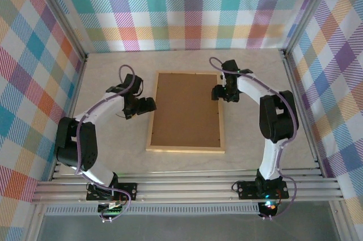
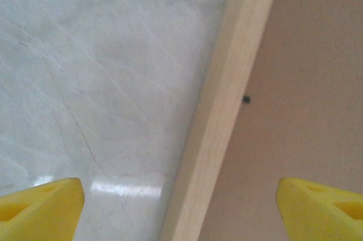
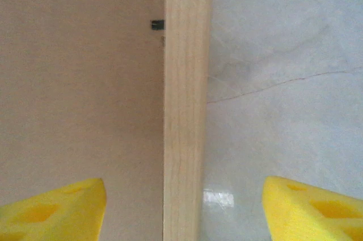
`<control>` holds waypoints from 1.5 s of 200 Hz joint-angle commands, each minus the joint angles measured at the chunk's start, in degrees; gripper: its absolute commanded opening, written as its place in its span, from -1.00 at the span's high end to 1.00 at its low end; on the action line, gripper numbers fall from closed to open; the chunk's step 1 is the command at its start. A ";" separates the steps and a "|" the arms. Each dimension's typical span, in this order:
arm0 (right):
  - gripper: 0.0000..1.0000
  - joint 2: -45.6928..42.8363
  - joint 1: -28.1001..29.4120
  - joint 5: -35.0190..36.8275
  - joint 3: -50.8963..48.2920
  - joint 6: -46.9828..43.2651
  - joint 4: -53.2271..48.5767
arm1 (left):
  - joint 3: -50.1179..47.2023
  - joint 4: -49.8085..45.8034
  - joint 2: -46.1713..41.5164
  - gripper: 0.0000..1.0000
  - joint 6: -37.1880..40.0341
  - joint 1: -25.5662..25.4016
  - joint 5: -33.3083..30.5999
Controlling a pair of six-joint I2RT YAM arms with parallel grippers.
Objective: Put the photo into the frame
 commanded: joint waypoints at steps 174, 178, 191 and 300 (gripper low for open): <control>-0.59 -24.15 5.93 -31.39 -38.98 17.39 14.73 | 6.19 28.92 21.79 -0.96 -8.51 -0.14 16.87; -0.58 -24.50 6.37 -31.12 -39.06 17.76 14.77 | 6.93 28.78 22.11 -0.95 -8.66 -0.37 17.12; -0.56 -25.80 7.31 -30.59 -39.15 18.67 14.64 | 9.57 27.94 23.37 -0.96 -8.47 -1.34 17.55; -0.51 -23.68 12.39 -28.80 -37.69 24.17 20.23 | 37.48 18.87 37.98 -0.94 -8.20 -4.99 21.47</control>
